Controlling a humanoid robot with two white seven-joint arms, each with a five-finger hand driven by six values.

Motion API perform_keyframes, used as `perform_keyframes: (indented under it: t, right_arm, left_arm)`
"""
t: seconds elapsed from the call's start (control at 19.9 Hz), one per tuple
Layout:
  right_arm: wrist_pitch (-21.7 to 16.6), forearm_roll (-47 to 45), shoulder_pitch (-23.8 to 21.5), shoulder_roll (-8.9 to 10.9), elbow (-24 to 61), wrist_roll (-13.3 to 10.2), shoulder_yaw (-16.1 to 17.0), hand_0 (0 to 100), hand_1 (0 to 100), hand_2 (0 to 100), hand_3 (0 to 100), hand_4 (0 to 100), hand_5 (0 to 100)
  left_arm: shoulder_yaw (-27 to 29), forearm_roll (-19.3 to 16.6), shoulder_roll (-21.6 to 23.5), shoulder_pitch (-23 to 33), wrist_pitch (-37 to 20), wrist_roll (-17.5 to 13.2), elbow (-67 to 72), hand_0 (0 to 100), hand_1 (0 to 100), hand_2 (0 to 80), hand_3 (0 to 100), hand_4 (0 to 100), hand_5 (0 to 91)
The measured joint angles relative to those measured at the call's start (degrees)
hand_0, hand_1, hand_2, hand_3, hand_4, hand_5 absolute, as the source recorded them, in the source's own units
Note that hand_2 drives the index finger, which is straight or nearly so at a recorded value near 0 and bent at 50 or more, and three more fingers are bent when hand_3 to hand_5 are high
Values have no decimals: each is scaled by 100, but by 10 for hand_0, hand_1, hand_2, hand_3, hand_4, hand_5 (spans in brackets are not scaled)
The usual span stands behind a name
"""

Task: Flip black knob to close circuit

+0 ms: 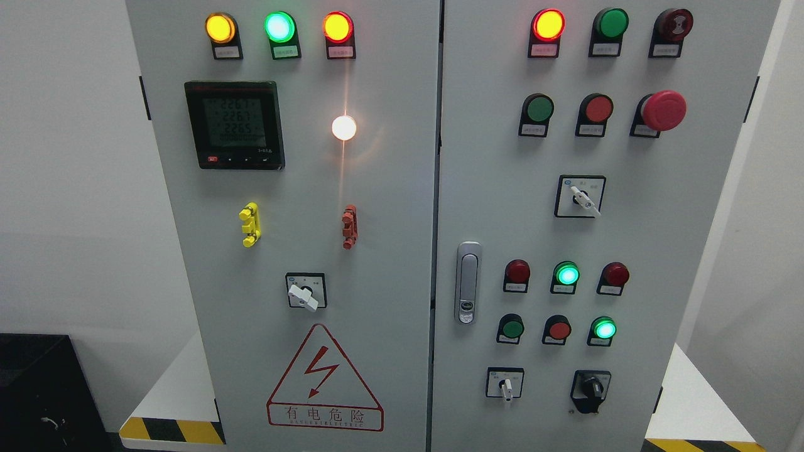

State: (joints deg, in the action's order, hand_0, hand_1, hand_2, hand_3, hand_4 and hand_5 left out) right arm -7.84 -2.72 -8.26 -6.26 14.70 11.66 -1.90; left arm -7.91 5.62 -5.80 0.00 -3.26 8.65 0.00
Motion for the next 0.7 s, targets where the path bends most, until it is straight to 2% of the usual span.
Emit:
perform_keyframes:
  t: [0.7]
  right_arm:
    - [-85,250,59,48,-214,-77,-163,0,99,0,0,0,0]
  left_arm:
    - [0,0,0,0,0,0,0,120,556,0,0,0,0]
